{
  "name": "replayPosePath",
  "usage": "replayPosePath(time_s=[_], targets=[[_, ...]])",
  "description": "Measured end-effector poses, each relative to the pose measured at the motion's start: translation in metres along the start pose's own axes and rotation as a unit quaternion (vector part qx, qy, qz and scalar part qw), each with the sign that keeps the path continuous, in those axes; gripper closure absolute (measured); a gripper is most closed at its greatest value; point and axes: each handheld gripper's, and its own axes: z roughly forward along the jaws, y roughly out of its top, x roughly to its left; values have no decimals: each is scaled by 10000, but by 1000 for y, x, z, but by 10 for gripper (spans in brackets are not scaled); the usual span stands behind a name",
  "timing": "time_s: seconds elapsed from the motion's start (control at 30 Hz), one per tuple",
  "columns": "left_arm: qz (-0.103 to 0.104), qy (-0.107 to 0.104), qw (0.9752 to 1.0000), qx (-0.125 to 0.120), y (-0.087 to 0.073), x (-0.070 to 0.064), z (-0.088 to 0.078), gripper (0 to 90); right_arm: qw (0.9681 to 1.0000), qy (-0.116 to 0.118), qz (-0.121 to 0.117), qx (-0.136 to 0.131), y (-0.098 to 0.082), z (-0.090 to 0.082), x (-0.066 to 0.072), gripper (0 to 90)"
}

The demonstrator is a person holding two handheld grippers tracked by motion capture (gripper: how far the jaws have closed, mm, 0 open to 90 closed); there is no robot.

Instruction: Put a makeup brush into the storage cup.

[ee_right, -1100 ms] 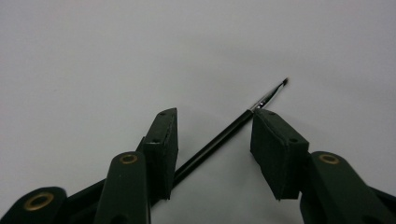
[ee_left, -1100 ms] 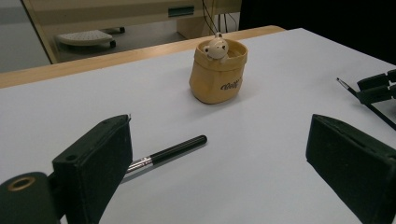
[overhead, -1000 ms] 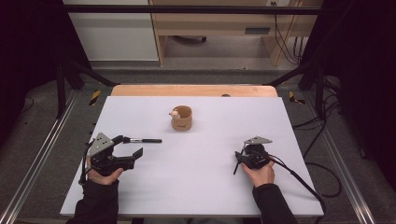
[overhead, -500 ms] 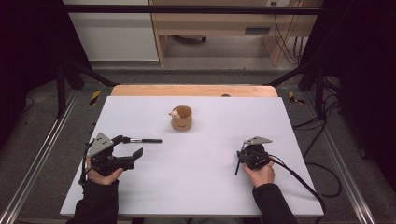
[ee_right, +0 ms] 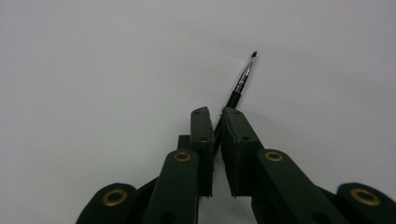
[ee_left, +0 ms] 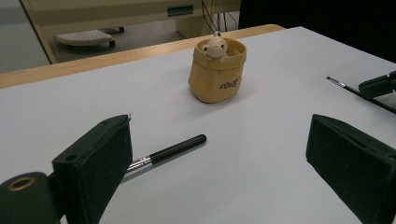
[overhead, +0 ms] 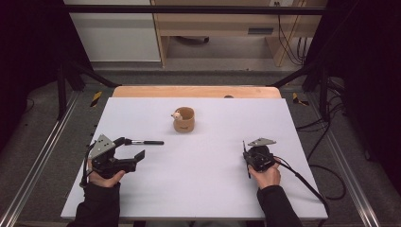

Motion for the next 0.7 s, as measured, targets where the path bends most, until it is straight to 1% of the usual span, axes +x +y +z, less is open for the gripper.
replayPosePath(time_s=[0.03,0.07,0.1,0.13,0.17,0.3,0.4,0.47,0.53,0.6,0.7], targets=[[0,0,10000,-1,0,0,0,62,10000,0,0,0,0,0,0,834],[2,-1,10000,-2,0,0,0,62,10000,19,57,16,0,0,0,834],[2,-1,10000,0,0,0,0,62,10000,12,22,2,0,0,-1,833],[2,0,10000,0,0,0,0,63,10000,27,67,5,0,0,-1,831],[-4,-2,10000,-3,0,0,0,62,10000,11,34,-1,-1,0,-1,826],[-3,-1,10000,-2,0,0,0,62,9999,-26,139,33,-1,1,1,799],[1,-1,10000,-4,0,0,0,63,9999,-14,106,23,-1,1,0,813],[-2,-2,10000,-2,0,0,0,62,9999,2,145,37,-1,1,0,818],[1,-2,10000,-1,0,0,0,63,10000,1,48,14,-1,1,-1,825],[3,-3,10000,-1,0,0,0,62,10000,20,68,24,-1,1,-1,830],[7,-4,10000,2,0,0,0,62,10000,61,36,9,-1,1,0,833]])
